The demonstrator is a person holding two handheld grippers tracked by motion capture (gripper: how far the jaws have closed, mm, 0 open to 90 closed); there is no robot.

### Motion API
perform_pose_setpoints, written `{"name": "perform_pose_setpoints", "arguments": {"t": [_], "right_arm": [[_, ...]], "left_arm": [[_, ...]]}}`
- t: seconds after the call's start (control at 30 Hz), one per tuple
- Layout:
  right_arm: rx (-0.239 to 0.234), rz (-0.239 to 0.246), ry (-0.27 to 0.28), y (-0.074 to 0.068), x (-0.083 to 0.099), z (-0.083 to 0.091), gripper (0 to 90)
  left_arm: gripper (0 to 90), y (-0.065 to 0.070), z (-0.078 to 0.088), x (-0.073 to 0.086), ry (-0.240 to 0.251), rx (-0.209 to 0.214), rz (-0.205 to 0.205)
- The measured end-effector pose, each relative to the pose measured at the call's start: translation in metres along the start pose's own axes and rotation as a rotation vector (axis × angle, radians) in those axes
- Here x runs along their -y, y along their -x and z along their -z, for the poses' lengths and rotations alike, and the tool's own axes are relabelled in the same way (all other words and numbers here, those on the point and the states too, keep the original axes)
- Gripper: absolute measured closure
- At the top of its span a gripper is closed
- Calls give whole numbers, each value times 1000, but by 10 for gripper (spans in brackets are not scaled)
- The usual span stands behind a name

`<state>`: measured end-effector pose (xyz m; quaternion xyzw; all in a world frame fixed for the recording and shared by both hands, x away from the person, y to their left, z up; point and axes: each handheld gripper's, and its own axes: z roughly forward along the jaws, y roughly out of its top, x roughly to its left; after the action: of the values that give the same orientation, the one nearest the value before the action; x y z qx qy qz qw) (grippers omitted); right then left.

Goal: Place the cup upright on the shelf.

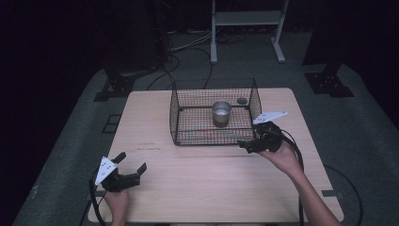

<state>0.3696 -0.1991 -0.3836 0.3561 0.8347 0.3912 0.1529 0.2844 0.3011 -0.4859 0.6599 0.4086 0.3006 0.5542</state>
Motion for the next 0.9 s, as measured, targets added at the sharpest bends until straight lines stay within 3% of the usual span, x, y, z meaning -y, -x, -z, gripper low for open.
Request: {"name": "perform_pose_setpoints", "arguments": {"t": [0.33, 0.9], "right_arm": [[-6, 12, -10, -5, 18, 6, 128], [9, -44, -2, 1, 49, 15, 128]], "left_arm": [[0, 0, 0, 0, -1, 0, -2], [0, 1, 0, 0, -7, -3, -7]]}}
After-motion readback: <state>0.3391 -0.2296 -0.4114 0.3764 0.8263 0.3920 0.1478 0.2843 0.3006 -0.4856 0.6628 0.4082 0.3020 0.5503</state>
